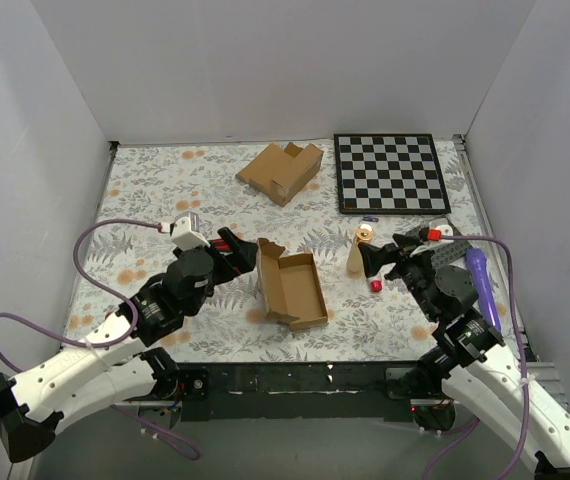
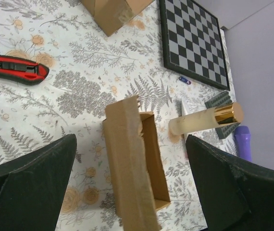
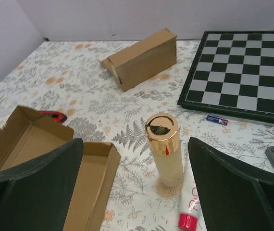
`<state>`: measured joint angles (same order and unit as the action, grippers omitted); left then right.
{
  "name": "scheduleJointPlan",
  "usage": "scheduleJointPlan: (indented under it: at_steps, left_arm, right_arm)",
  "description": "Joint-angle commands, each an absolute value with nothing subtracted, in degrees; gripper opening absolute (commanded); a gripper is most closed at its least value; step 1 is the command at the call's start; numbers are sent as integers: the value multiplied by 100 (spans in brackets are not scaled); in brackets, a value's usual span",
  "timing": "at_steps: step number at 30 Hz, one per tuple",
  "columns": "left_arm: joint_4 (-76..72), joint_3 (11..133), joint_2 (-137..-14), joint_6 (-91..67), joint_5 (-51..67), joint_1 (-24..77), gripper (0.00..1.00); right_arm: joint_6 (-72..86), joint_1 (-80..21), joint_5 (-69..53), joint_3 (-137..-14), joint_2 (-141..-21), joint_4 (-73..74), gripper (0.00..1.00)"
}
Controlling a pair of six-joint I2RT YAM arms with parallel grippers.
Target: Unpack the express box
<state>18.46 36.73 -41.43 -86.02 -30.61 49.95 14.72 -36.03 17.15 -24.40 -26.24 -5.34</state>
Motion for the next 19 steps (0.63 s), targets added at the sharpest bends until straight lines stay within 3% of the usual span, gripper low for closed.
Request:
scheduleJointPlan:
  at_steps: [1,9,19]
  left_arm:
    - [2381,4445,-4578,-8955,-3305,4975,98]
    - [2487,4781,-4825,-9184,-3323,4975,98]
    - [2452,4649,-4790,-9070,-3041,4975,98]
  right_arm:
    - [1151,-3647,704,-2338,-2505,-97,98]
    - [1081,-3955,44,-2575,-3040,-18,98]
    - [949,-4658,624,-3120,-3533,237,98]
